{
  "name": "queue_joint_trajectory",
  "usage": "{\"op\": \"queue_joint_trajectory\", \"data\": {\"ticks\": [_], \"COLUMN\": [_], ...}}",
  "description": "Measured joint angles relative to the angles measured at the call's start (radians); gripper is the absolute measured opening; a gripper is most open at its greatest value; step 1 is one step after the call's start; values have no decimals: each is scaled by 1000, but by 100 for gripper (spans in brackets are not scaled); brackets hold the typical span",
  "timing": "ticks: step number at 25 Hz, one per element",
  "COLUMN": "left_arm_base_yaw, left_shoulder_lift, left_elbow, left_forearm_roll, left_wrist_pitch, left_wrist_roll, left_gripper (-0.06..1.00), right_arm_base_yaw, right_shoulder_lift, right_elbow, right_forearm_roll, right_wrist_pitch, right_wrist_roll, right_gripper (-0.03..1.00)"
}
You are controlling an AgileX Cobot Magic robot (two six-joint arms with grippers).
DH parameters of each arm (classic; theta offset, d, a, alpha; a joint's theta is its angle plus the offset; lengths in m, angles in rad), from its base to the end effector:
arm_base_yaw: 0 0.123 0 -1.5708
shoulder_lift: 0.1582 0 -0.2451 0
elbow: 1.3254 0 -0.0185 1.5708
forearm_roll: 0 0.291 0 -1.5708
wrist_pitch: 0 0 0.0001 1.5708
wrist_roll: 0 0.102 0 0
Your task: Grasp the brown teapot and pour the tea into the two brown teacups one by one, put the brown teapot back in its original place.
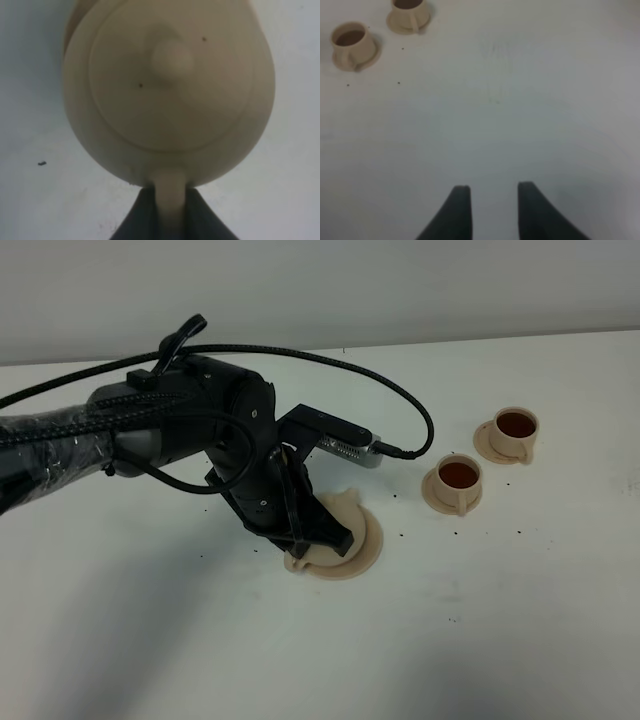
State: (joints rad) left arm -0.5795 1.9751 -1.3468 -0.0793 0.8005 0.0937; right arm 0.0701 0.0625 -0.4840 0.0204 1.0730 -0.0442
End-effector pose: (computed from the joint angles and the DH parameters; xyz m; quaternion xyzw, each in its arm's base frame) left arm 0.3423 -0.2309 0.0971 0.3050 0.9449 -0.0580 0.1033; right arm 0.0918 0.0083 0.2799 -0.0501 0.8745 0.0164 0.4821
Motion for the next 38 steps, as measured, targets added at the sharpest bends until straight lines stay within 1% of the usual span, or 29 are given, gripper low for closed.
{"op": "queue_joint_trajectory", "data": {"ticks": [3,6,17,24,28,38], "left_arm_base_yaw": [-1,-1,-1,-6,-8,-8], "left_shoulder_lift": [-23,-42,-44,-47,-47,-47], "left_elbow": [60,73,90,162,165,166], "left_forearm_roll": [1,6,6,-2,-2,-26], "left_wrist_pitch": [-86,-129,-138,-228,-245,-243], "left_wrist_roll": [0,0,0,3,5,3], "left_gripper": [12,12,12,12,12,12], "right_arm_base_yaw": [0,0,0,0,0,0], "right_shoulder_lift": [0,0,0,0,0,0], "right_elbow": [0,0,0,0,0,0], "right_forearm_roll": [0,0,0,0,0,0], "right_wrist_pitch": [0,0,0,0,0,0], "right_wrist_roll": [0,0,0,1,1,0], "right_gripper": [24,24,24,24,24,24]}}
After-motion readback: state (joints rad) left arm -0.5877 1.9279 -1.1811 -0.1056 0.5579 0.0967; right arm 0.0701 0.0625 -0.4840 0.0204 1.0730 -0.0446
